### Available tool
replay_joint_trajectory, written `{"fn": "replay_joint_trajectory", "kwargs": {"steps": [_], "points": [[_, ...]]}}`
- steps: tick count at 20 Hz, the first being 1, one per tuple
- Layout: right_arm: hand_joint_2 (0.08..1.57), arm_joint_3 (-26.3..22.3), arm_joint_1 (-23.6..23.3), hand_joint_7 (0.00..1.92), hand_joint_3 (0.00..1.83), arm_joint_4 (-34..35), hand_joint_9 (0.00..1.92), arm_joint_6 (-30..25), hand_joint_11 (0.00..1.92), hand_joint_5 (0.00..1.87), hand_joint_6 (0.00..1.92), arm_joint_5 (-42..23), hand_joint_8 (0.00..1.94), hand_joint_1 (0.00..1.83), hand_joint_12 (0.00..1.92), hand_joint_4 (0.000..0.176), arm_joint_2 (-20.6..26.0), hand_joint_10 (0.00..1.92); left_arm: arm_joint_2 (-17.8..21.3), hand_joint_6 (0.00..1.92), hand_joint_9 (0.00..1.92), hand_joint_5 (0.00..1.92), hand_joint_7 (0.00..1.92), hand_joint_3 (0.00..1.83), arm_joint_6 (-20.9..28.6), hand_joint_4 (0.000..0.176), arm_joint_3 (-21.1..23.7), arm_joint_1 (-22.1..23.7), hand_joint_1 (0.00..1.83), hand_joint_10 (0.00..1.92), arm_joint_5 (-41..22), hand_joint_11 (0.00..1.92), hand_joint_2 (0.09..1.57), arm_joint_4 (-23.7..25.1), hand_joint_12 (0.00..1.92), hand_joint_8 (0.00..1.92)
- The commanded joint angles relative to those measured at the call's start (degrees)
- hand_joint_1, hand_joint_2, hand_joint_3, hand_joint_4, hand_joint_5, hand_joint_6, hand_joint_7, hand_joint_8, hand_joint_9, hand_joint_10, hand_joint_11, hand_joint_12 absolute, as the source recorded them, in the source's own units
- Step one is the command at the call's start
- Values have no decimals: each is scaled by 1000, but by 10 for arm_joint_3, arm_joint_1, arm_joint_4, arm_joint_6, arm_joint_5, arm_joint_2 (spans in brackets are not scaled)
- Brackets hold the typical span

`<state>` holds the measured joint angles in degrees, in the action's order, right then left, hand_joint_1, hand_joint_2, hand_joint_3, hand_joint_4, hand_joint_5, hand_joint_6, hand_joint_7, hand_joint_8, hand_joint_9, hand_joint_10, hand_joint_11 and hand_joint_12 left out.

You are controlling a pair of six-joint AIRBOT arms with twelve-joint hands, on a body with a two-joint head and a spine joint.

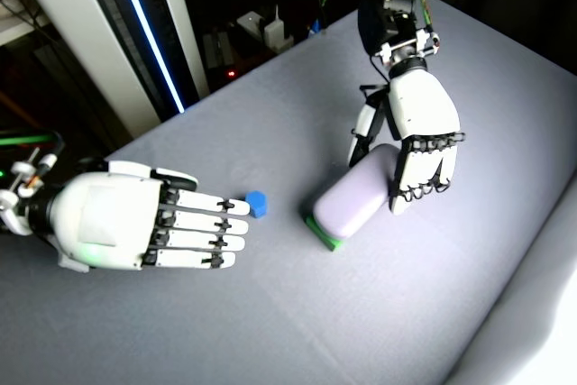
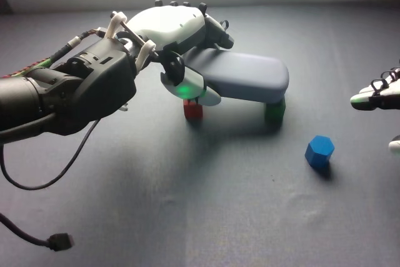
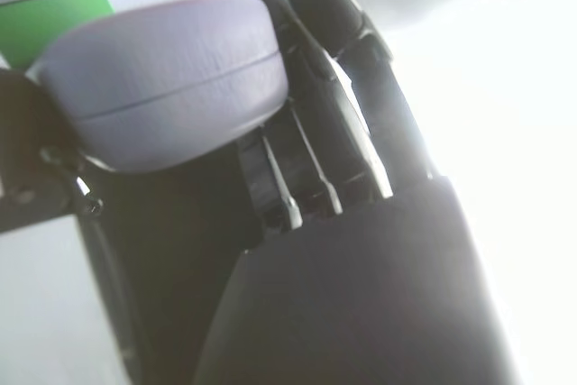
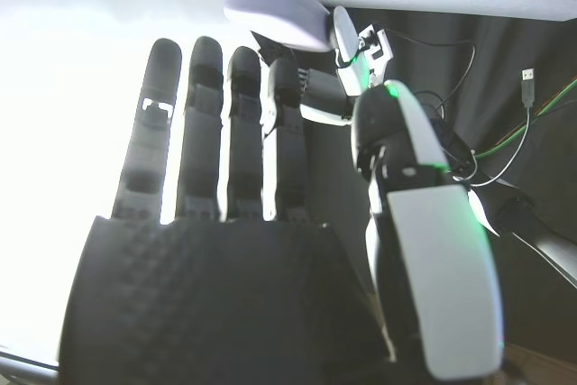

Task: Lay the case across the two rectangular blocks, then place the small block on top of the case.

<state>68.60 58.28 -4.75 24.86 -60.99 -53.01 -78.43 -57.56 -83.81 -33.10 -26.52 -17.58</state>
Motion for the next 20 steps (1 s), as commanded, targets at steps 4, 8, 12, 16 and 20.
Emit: {"fn": "replay_joint_trajectory", "kwargs": {"steps": [4,8,12,16,20], "points": [[1319,2,-7,491,0,16,456,-5,70,509,2,-67,4,686,941,0,2,5,-1,0,444,316,342,1,2,89,-2,6,933,0,-67,121,831,5,1005,0],[1328,5,-7,470,0,15,433,-7,57,492,0,-64,0,666,917,0,-2,0,-17,0,402,277,307,1,-4,105,-24,-12,912,0,-31,81,842,-11,1085,0],[1310,5,-7,507,0,15,445,-7,62,514,4,-64,5,624,932,0,-2,2,-17,1,398,229,327,1,-4,105,-24,-12,870,9,-31,107,856,-11,1127,5],[1265,5,-12,509,0,4,470,-15,74,539,7,-64,4,729,944,0,-3,8,79,0,276,166,270,5,37,163,97,-43,818,0,-201,0,893,26,946,0],[1269,7,-22,484,1,-7,448,-16,44,514,2,-55,0,721,978,0,-9,1,142,3,394,170,329,0,45,176,165,-76,790,29,-307,0,886,41,1211,9]]}}
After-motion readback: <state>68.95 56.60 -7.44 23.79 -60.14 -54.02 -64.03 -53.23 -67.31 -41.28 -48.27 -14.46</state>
